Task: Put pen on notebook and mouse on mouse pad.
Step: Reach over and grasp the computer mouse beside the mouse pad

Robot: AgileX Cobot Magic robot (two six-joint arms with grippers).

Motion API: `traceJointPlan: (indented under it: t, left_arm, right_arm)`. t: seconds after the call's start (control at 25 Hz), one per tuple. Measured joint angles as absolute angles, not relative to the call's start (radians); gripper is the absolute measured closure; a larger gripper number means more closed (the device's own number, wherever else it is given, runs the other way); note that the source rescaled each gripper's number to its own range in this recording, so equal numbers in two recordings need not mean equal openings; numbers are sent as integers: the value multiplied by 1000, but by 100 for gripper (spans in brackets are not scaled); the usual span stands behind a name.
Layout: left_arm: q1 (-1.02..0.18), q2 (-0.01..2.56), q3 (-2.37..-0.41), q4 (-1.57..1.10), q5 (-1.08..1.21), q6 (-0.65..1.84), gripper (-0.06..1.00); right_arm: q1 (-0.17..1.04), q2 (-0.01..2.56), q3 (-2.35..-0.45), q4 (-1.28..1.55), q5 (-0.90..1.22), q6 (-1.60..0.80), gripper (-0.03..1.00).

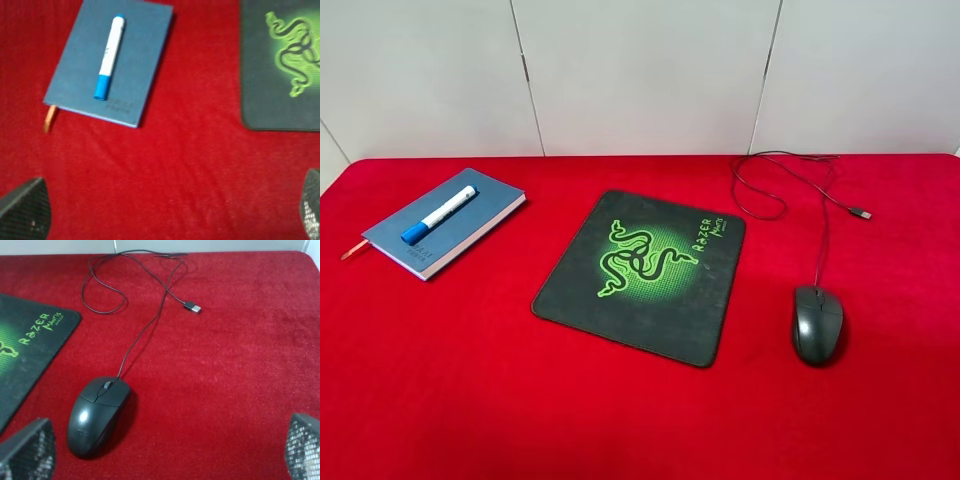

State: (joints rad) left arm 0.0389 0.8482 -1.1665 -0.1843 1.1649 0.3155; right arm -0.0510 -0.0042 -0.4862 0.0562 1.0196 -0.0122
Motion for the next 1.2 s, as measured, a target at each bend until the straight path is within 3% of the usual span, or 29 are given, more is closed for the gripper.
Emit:
traceJointPlan:
  t: [0.76,1.2]
  left_arm:
    - [39,331,-727,-160,1146,331,-5]
    - [39,70,-499,-44,1063,115,-5]
  right_arm:
    - [-51,-4,-486,56,1020,-12,-3]
    - [-51,-4,-486,56,1020,-12,-3]
